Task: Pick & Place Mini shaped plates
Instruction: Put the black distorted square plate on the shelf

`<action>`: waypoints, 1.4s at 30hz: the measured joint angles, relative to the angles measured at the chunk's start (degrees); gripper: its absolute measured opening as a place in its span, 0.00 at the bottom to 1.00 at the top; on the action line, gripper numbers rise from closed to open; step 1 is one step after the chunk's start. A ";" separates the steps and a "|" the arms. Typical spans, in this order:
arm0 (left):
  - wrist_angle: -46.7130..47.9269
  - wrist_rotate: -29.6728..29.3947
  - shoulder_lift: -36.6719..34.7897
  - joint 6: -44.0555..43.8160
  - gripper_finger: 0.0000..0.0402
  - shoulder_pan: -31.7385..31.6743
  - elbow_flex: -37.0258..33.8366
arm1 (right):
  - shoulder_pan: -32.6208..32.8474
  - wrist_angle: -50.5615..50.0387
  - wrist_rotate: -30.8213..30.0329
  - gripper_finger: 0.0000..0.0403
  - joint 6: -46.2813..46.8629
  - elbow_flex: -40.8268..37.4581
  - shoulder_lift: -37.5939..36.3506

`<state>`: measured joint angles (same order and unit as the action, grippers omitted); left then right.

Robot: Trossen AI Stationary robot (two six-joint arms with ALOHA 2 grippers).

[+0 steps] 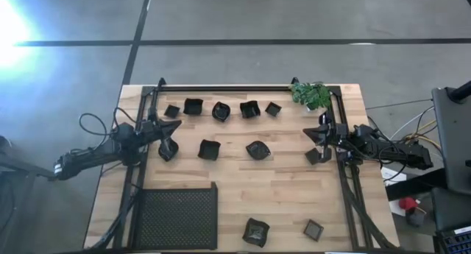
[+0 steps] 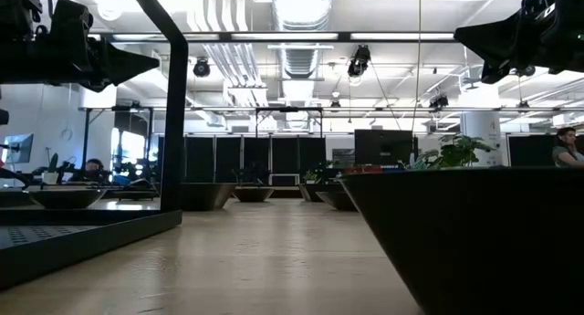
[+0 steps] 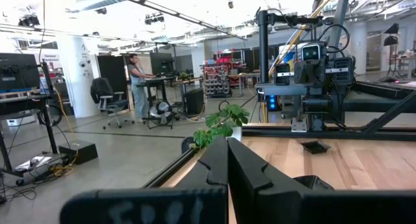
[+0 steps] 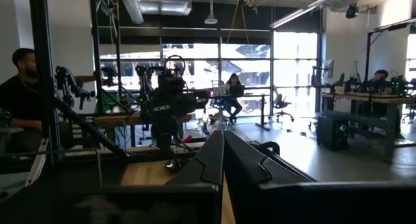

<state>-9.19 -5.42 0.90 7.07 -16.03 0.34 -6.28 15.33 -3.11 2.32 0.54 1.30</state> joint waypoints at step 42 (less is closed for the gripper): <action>-5.20 -3.89 -0.01 -22.88 0.00 0.00 0.00 | 0.00 -0.02 0.00 0.02 0.49 0.01 0.04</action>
<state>-14.39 -9.31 0.89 -15.81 -16.03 0.34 -6.28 15.31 -3.11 2.81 0.55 1.34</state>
